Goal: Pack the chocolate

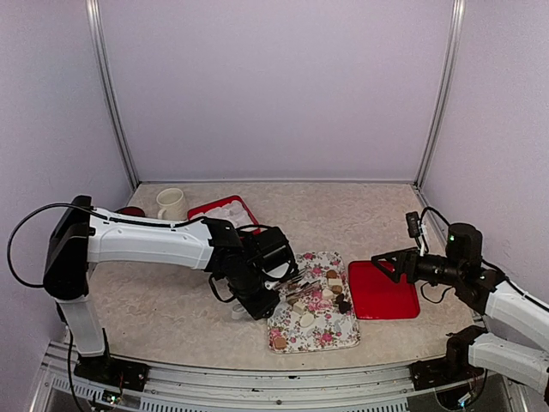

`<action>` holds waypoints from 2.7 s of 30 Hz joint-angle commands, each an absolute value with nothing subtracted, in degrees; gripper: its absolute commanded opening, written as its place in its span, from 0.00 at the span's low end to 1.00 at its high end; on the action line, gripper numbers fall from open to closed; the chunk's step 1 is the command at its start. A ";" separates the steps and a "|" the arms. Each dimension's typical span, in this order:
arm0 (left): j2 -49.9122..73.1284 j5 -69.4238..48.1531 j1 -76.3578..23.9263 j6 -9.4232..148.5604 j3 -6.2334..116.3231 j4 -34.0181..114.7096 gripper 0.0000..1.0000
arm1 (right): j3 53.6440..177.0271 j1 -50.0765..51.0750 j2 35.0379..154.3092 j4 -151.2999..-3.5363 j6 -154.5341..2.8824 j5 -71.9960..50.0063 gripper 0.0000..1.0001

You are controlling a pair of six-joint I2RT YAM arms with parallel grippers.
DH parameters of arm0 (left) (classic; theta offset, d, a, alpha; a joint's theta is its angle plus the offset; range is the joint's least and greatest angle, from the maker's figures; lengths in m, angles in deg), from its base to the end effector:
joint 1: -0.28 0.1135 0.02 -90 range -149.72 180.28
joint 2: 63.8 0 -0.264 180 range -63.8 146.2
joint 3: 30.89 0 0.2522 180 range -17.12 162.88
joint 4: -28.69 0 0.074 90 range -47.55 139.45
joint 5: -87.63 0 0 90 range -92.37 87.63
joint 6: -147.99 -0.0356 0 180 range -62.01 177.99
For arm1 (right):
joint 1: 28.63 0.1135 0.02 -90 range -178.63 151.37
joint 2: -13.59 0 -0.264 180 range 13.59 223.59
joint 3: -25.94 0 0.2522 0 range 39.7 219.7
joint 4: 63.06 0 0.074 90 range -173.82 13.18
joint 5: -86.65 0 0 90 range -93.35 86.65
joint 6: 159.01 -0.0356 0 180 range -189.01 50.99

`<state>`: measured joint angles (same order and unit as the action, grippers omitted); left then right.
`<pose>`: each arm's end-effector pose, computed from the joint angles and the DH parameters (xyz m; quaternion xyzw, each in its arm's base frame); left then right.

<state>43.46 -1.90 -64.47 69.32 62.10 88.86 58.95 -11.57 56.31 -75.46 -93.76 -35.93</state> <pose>0.1590 -0.3365 0.1979 0.4448 0.8853 -0.0802 0.1091 0.1578 0.0685 0.2109 -0.1029 0.8050 0.4086 0.4177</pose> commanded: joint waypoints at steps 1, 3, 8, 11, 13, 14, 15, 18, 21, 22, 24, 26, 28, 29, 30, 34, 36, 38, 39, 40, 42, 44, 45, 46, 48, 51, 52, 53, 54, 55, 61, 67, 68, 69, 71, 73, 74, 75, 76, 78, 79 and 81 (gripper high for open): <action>45.29 -1.22 -64.30 69.47 64.88 90.06 0.41 | 57.94 -12.58 55.56 -73.55 -93.67 -37.17 0.87; 45.87 -1.59 -64.29 69.45 65.47 90.32 0.41 | 57.76 -12.84 55.43 -73.49 -93.56 -37.27 0.88; 47.23 -2.27 -64.23 69.11 66.23 90.79 0.40 | 57.44 -13.55 55.39 -73.45 -93.36 -37.77 0.87; 48.00 -2.60 -64.09 69.09 66.88 90.86 0.40 | 57.37 -13.84 55.32 -73.36 -93.36 -38.14 0.87; 48.61 -2.95 -64.12 68.98 67.28 90.94 0.38 | 57.16 -14.02 55.25 -73.39 -93.27 -38.16 0.87; 48.91 -3.20 -64.08 68.79 67.45 90.92 0.37 | 57.08 -14.11 55.25 -73.34 -93.19 -38.20 0.87; 49.15 -3.30 -64.13 68.67 67.69 90.97 0.37 | 56.96 -14.24 55.25 -73.38 -93.16 -38.24 0.87; 49.69 -3.64 -64.14 68.31 68.39 91.02 0.35 | 56.80 -14.53 55.17 -73.46 -93.05 -38.41 0.87; 50.08 -4.24 -64.10 68.04 68.77 90.93 0.31 | 56.75 -14.80 55.16 -73.52 -93.02 -38.42 0.87; 50.11 -4.43 -64.05 67.97 68.87 90.88 0.29 | 56.75 -14.89 55.16 -73.53 -93.02 -38.42 0.87; 49.99 -4.61 -63.76 67.93 68.92 90.76 0.24 | 56.83 -14.95 55.21 -73.41 -92.92 -38.47 0.87; 49.21 -4.91 -63.37 68.01 68.71 90.35 0.20 | 56.88 -15.02 55.25 -73.54 -92.94 -38.59 0.87; 47.92 -4.94 -63.09 68.08 68.24 89.55 0.18 | 56.99 -15.11 55.20 -73.61 -92.93 -38.70 0.87; 47.19 -4.87 -62.90 68.24 67.96 89.16 0.17 | 57.08 -15.17 55.17 -73.67 -92.92 -38.76 0.87; 46.28 -4.72 -62.59 68.42 67.61 88.71 0.17 | 57.22 -15.26 55.09 -73.76 -92.92 -38.77 0.87; 41.87 -4.41 -61.23 69.17 65.50 85.42 0.16 | 57.67 -15.27 55.23 -74.01 -92.90 -38.93 0.87; 39.35 -4.65 -59.99 69.52 64.36 83.77 0.16 | 57.81 -15.26 55.42 -73.86 -92.83 -39.12 0.87; 36.54 -4.83 -58.21 70.06 62.85 81.64 0.16 | 57.87 -15.25 55.51 -73.70 -92.92 -39.23 0.88; 35.39 -5.24 -57.30 70.42 62.06 80.44 0.16 | 57.89 -15.21 55.45 -73.62 -92.92 -39.28 0.88; 34.44 -5.93 -56.23 70.74 61.31 79.38 0.16 | 57.94 -15.26 55.43 -73.58 -92.92 -39.30 0.90; 32.22 -7.32 -53.88 71.45 59.52 76.74 0.16 | 57.98 -15.26 55.34 -73.68 -93.00 -39.07 0.93; 30.49 -8.28 -51.16 71.75 58.20 74.86 0.16 | 58.06 -15.22 55.43 -73.72 -93.02 -39.04 0.99; 29.78 -8.76 -49.58 71.90 57.73 74.16 0.16 | 58.14 -15.24 55.55 -73.89 -93.01 -38.96 1.00; 29.11 -9.24 -47.95 71.89 57.29 73.44 0.16 | 58.27 -15.26 55.66 -73.98 -92.97 -38.95 1.00; 28.39 -10.40 -44.28 71.90 56.81 72.69 0.16 | 58.45 -15.22 55.93 -74.10 -92.85 -39.02 1.00; 28.14 -12.47 -39.00 71.70 55.70 71.59 0.16 | 58.73 -15.22 56.28 -74.11 -92.74 -38.98 1.00; 28.18 -13.04 -37.32 71.60 55.31 71.28 0.17 | 58.81 -15.27 56.37 -74.16 -92.69 -38.95 1.00; 28.40 -13.67 -35.25 71.43 55.01 71.06 0.17 | 58.86 -15.27 56.51 -74.08 -92.66 -38.87 1.00; 28.65 -14.06 -34.22 71.24 54.88 71.06 0.17 | 58.78 -15.27 56.63 -74.09 -92.63 -38.79 1.00; 29.01 -14.32 -32.27 71.01 54.85 70.94 0.17 | 58.73 -15.27 56.80 -73.96 -92.63 -38.78 1.00; 32.10 -16.48 -25.63 70.13 56.29 71.89 0.17 | 58.38 -15.24 57.51 -73.29 -92.57 -38.78 1.00; 36.72 -15.54 -24.31 68.82 59.40 74.20 0.17 | 58.04 -15.22 58.39 -72.43 -92.44 -38.62 1.00; 37.13 -15.46 -24.26 68.70 59.77 74.17 0.17 | 57.95 -15.24 58.42 -72.31 -92.40 -38.68 1.00; 37.41 -15.39 -24.20 68.63 59.92 74.11 0.17 | 57.84 -15.22 58.43 -72.19 -92.42 -38.69 1.00; 38.11 -15.45 -23.88 68.71 60.33 74.07 0.17 | 57.65 -15.20 58.50 -72.19 -92.35 -38.53 1.00; 39.25 -15.38 -23.44 68.44 61.03 74.51 0.17 | 57.55 -15.23 58.59 -72.26 -92.25 -38.51 1.00; 39.91 -15.35 -23.32 68.29 61.47 74.75 0.17 | 57.53 -15.26 58.59 -72.29 -92.15 -38.51 1.00; 40.70 -15.31 -23.28 68.13 62.20 75.10 0.17 | 57.48 -15.22 58.59 -72.28 -92.07 -38.47 1.00; 41.25 -15.15 -23.27 67.94 62.75 75.47 0.17 | 57.46 -15.25 58.59 -72.34 -92.00 -38.38 1.00; 42.32 -15.12 -23.20 67.66 63.80 76.07 0.17 | 57.45 -15.26 58.67 -72.33 -91.87 -38.26 1.00; 42.71 -15.13 -23.19 67.50 64.24 76.30 0.17 | 57.45 -15.24 58.75 -72.30 -91.91 -38.25 1.00; 43.41 -15.01 -23.18 67.25 64.96 76.80 0.17 | 57.37 -15.23 58.81 -72.11 -91.89 -38.25 1.00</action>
<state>42.11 -14.58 -23.53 68.86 62.27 75.60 57.53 -14.58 58.50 -73.60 -92.56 -38.45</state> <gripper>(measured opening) 0.285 0.999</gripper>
